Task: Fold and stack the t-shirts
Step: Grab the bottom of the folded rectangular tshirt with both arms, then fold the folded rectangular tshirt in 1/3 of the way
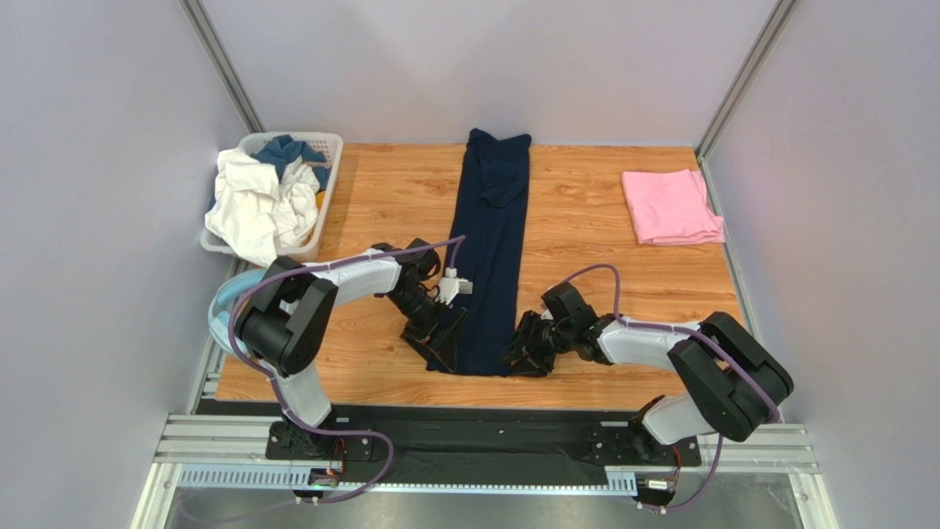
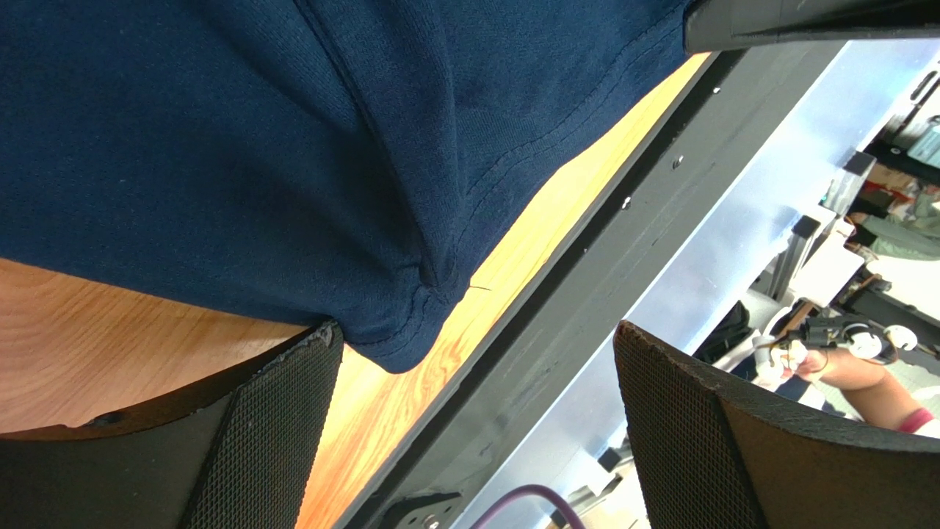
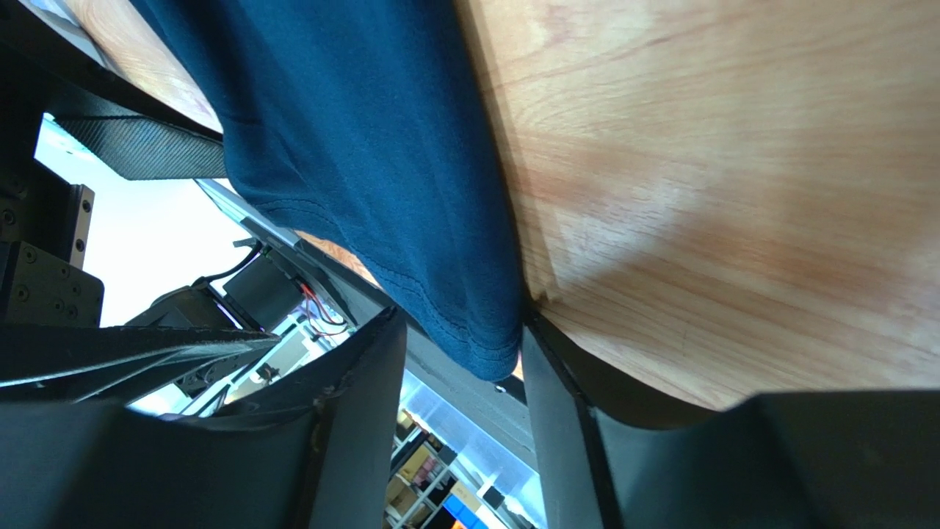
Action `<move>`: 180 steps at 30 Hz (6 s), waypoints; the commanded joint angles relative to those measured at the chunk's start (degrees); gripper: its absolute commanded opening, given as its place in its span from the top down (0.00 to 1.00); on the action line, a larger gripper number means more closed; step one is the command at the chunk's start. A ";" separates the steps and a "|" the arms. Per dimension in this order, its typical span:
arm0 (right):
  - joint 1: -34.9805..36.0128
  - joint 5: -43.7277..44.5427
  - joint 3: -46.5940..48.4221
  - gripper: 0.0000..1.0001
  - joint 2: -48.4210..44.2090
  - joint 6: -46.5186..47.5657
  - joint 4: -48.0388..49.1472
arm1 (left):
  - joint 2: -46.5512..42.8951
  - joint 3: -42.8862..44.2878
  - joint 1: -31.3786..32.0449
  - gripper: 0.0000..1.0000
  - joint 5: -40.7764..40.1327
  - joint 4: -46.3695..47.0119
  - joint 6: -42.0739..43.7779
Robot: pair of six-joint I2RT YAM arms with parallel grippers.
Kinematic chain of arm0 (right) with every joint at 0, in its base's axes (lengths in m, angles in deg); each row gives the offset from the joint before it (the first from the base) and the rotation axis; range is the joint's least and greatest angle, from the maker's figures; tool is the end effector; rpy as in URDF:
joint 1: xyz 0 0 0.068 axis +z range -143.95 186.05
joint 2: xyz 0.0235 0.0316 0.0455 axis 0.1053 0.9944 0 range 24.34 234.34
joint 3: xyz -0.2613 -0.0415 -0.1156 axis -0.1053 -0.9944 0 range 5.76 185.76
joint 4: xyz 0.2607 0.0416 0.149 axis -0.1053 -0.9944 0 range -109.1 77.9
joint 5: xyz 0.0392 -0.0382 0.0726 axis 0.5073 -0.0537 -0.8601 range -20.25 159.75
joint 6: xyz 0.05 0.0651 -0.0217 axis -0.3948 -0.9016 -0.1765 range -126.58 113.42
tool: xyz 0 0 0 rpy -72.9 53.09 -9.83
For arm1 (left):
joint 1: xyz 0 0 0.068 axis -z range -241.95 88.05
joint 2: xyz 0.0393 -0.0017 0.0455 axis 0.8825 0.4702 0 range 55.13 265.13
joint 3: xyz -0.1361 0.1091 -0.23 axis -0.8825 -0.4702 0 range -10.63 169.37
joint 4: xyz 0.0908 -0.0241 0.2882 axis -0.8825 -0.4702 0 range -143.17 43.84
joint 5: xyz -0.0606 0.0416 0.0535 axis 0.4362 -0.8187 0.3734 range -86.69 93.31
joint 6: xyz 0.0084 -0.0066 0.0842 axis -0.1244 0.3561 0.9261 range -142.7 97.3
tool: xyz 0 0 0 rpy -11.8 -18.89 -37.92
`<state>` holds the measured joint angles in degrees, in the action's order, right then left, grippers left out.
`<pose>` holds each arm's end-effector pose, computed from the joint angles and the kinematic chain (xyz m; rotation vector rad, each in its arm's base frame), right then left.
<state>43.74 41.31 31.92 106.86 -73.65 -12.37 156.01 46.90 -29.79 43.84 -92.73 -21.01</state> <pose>0.1922 0.1935 0.0675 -0.5199 -2.8481 -1.1316 0.2489 -0.2138 0.1033 -0.8127 -2.6677 0.9941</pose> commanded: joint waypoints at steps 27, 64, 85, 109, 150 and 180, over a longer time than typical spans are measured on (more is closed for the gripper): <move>-0.16 4.28 -0.93 0.79 2.74 0.80 -0.69 | 3.71 0.64 -2.72 0.51 1.57 -1.24 2.88; -0.16 4.01 1.89 1.00 -3.84 2.82 -7.98 | 2.04 7.85 -3.77 1.00 6.75 -18.27 14.72; -0.08 4.81 2.06 1.00 -25.83 0.89 -24.76 | 0.81 11.45 -0.52 0.95 12.38 -28.58 23.88; -4.02 1.73 22.44 1.00 -13.18 10.20 -27.68 | 7.04 30.69 -2.71 0.98 9.57 -32.88 19.31; -20.55 -3.46 46.27 1.00 16.17 19.69 -24.16 | 31.83 69.19 -12.21 1.00 0.51 -31.22 9.64; -24.60 -7.06 65.43 0.53 39.30 25.32 -29.52 | 40.01 81.06 -14.85 0.46 -9.15 -19.27 1.12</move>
<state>19.46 35.12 93.99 146.80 -50.65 -39.67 199.61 125.31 -43.40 36.65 -115.94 -17.90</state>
